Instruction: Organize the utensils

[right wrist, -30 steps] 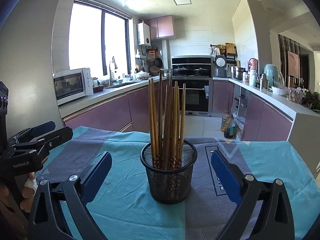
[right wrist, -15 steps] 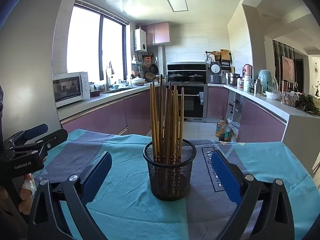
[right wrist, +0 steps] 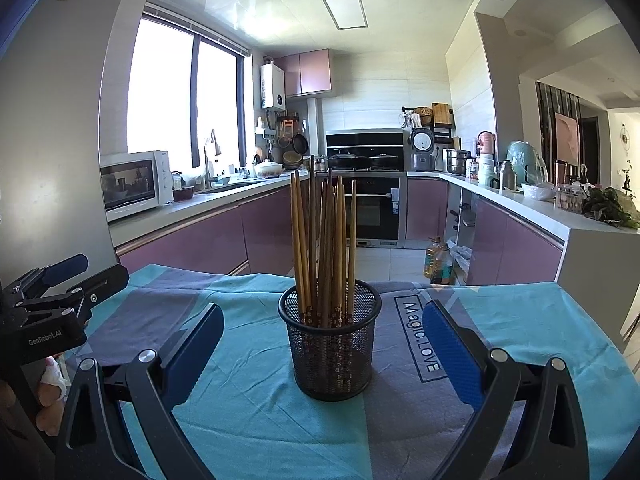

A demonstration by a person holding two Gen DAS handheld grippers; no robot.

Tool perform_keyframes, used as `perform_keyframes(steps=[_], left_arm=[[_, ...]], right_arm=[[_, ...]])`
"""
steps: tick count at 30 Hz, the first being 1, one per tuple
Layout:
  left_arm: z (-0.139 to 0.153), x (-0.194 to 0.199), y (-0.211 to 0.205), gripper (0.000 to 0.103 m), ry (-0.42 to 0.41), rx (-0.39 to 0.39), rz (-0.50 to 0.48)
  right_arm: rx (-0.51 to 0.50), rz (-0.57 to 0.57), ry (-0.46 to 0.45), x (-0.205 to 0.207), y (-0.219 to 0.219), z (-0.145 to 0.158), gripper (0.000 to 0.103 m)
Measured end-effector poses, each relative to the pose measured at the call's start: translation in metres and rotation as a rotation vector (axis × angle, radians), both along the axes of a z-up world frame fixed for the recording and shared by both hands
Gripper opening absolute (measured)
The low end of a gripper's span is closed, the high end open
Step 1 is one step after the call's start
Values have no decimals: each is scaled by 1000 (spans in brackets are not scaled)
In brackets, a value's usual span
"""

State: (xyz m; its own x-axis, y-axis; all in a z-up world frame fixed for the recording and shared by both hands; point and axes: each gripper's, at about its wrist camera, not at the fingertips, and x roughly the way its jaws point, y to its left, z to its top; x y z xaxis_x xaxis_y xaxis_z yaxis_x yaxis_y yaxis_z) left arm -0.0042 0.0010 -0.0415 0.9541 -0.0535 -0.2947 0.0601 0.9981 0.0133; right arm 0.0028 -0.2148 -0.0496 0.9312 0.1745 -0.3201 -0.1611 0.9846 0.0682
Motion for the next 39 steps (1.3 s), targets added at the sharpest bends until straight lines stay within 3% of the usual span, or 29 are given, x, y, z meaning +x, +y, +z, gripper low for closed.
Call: perform_keyframes(steps=[39], left_arm=[[4,-4,2,97,-7,-6,5]], right_arm=[[8,-17,-8,1,1,2,96]])
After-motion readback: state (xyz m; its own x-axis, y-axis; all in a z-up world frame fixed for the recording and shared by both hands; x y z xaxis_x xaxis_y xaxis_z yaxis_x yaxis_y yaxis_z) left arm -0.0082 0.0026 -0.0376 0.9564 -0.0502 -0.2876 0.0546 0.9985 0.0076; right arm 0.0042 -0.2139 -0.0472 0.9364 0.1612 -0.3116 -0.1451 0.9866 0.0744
